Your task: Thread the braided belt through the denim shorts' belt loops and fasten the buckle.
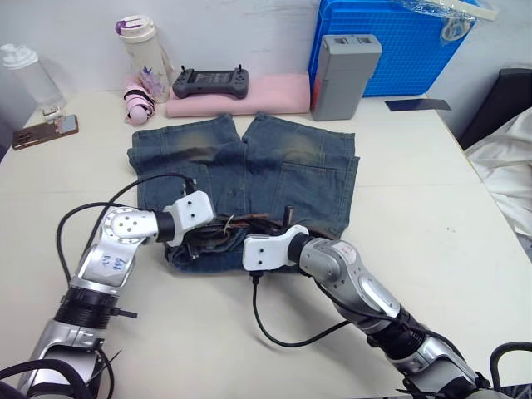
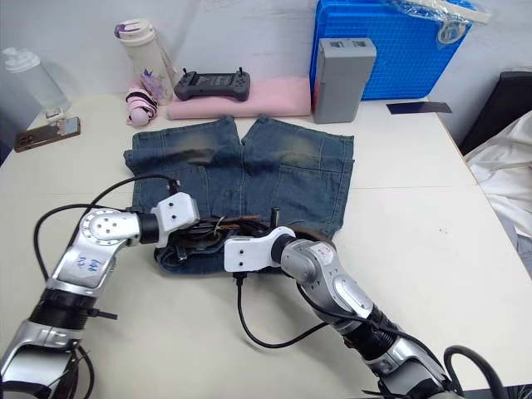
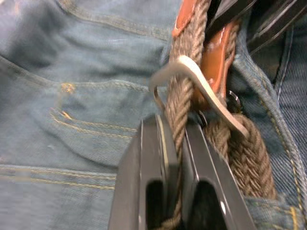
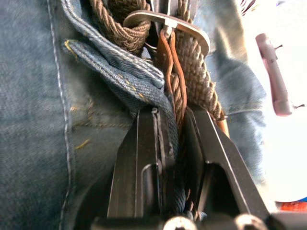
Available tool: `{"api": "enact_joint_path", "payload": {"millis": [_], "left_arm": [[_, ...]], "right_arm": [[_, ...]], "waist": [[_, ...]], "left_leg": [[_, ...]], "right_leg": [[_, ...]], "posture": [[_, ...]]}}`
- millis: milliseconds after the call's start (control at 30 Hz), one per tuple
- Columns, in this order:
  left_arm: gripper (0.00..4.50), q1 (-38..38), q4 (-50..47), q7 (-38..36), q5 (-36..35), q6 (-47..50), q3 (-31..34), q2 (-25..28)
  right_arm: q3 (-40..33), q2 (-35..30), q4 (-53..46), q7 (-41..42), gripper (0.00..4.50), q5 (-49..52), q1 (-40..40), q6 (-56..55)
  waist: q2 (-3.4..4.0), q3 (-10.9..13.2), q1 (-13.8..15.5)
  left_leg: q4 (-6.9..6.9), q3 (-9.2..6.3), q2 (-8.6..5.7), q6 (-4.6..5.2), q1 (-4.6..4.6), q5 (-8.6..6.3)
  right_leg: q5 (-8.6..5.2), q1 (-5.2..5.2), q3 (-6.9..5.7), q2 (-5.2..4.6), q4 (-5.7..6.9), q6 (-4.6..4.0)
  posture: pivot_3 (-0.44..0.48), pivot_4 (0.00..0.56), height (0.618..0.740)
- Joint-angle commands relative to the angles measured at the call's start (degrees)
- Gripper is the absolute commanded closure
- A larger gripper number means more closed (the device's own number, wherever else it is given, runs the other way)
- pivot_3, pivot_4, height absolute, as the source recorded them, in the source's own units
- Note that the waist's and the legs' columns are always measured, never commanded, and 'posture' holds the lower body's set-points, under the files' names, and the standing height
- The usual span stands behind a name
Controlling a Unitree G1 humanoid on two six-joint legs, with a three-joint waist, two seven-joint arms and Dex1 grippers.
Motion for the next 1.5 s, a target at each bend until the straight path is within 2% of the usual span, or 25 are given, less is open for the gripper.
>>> {"api": "enact_joint_path", "payload": {"millis": [33,167,200,233,333,467,600,1033,1333,1500], "left_arm": [[4.50,-0.99,0.30,-0.47,-0.85,-0.20,-2.46,-3.42],[4.50,-0.53,0.97,-0.35,-0.82,0.14,-2.32,-4.94],[4.50,-0.23,1.01,-0.27,-0.82,0.19,-2.39,-5.28],[4.50,0.08,1.21,-0.15,-0.71,0.04,-2.52,-5.55],[4.50,0.60,1.38,0.16,-0.48,-0.09,-2.66,-6.08],[4.50,0.87,1.50,0.60,-0.33,-0.03,-2.64,-6.81],[4.50,1.07,1.34,0.77,-0.23,0.01,-2.92,-7.23],[4.50,0.89,0.29,0.72,0.30,-0.22,-3.54,-7.13],[4.50,1.01,-0.05,0.91,1.02,-0.57,-3.82,-6.55],[4.50,1.09,-0.04,0.82,1.21,-0.61,-3.77,-6.47]], "right_arm": [[-1.77,-0.48,-4.02,5.17,3.93,2.29,1.13,3.81],[-3.56,-2.59,-7.85,11.08,2.19,5.42,2.78,7.69],[-4.49,-2.94,-9.66,12.94,1.51,6.87,3.40,9.92],[-6.42,-2.91,-12.14,15.18,1.26,9.44,3.77,13.38],[-11.16,-3.28,-17.59,19.17,0.03,15.08,3.81,20.46],[-18.63,-5.00,-21.80,21.59,0.03,22.47,1.64,27.59],[-21.40,-5.04,-20.45,19.03,0.03,26.59,-0.66,29.11],[-12.34,-9.99,-9.45,8.32,0.03,20.42,-2.45,14.19],[-10.99,-9.55,-9.12,7.05,0.03,20.43,-2.16,15.62],[-13.42,-8.27,-11.79,8.14,0.03,24.47,-2.39,18.97]], "waist": [[0.00,0.00,0.39],[0.00,0.00,1.44],[0.00,0.00,1.46],[0.00,0.00,1.47],[-0.01,-0.01,1.66],[-0.01,-0.01,1.89],[-0.01,-0.01,2.09],[-0.01,-0.01,2.51],[-0.01,-0.01,2.45],[-0.01,-0.01,2.40]], "left_leg": [[0.10,-0.01,0.00,0.01,0.00,-0.01],[0.40,-0.05,0.00,0.13,-0.05,-0.09],[0.44,-0.06,0.00,0.15,-0.08,-0.10],[0.48,-0.06,0.00,0.18,-0.09,-0.13],[0.49,-0.10,0.00,0.18,-0.10,-0.15],[0.53,-0.10,-0.01,0.19,-0.10,-0.15],[0.52,-0.12,-0.01,0.19,-0.08,-0.16],[0.52,-0.04,-0.04,0.20,-0.09,-0.17],[0.53,-0.04,-0.02,0.20,-0.07,-0.17],[0.53,-0.04,-0.02,0.20,-0.07,-0.17]], "right_leg": [[0.00,0.02,0.00,-0.01,0.04,0.00],[0.00,0.08,-0.01,-0.03,0.12,0.00],[0.00,0.08,-0.01,-0.03,0.12,0.00],[0.00,0.08,0.00,-0.03,0.12,0.01],[0.01,0.10,-0.04,-0.03,0.10,0.02],[0.01,0.12,-0.04,-0.03,0.12,0.02],[0.01,0.13,-0.04,-0.04,0.11,0.03],[0.02,0.11,-0.02,-0.05,0.10,0.04],[0.02,0.12,-0.01,-0.04,0.11,0.04],[0.02,0.12,-0.01,-0.04,0.11,0.04]], "posture": [[0.000,0.150,0.712],[0.000,0.150,0.712],[0.000,0.150,0.712],[0.000,0.150,0.712],[0.000,0.150,0.712],[0.000,0.150,0.712],[0.000,0.150,0.712],[0.000,0.150,0.712],[0.000,0.150,0.712],[0.000,0.150,0.712]]}}
